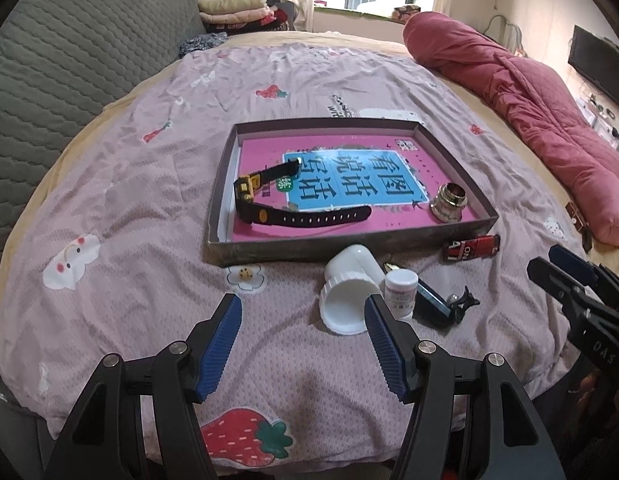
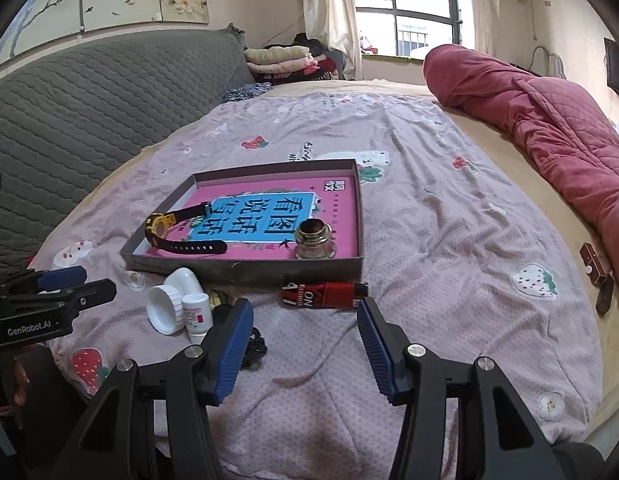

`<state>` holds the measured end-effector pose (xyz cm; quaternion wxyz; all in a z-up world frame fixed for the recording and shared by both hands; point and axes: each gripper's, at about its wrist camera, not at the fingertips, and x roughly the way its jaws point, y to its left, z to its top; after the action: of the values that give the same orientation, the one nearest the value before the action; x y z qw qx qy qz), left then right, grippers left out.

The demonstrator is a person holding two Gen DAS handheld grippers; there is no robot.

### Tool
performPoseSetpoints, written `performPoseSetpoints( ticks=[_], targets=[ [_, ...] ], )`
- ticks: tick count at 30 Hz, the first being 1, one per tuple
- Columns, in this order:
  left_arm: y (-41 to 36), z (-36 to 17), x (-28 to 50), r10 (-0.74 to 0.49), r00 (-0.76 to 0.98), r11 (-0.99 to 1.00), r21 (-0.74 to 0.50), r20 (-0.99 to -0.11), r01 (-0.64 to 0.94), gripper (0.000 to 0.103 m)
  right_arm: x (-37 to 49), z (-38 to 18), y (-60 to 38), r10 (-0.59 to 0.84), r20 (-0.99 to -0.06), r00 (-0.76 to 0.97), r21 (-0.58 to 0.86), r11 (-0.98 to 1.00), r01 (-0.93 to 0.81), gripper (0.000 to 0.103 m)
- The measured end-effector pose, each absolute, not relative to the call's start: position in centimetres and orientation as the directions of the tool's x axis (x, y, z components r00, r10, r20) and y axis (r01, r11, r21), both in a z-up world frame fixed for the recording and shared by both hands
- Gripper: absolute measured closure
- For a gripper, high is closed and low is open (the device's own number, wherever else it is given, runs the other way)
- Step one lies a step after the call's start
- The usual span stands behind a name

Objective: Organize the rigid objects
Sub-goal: 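Withdraw both open tools from the tray back toward the remaining objects, then grasp the white cup-shaped part with the left tool while the right tool approaches the black gadget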

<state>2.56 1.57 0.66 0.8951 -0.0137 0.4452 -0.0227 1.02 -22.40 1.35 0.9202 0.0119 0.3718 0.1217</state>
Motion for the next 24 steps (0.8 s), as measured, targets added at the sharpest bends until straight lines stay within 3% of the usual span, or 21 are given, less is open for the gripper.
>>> performPoseSetpoints(
  ticks=[24],
  targets=[
    [-0.5,-2.0,2.4,-0.083,0.544,0.996,-0.052,-0.835,0.073,0.037,1.0,-0.3,-20.5,0.273,-0.727,0.63,0.121,0.954,-0.274,0.049]
  ],
)
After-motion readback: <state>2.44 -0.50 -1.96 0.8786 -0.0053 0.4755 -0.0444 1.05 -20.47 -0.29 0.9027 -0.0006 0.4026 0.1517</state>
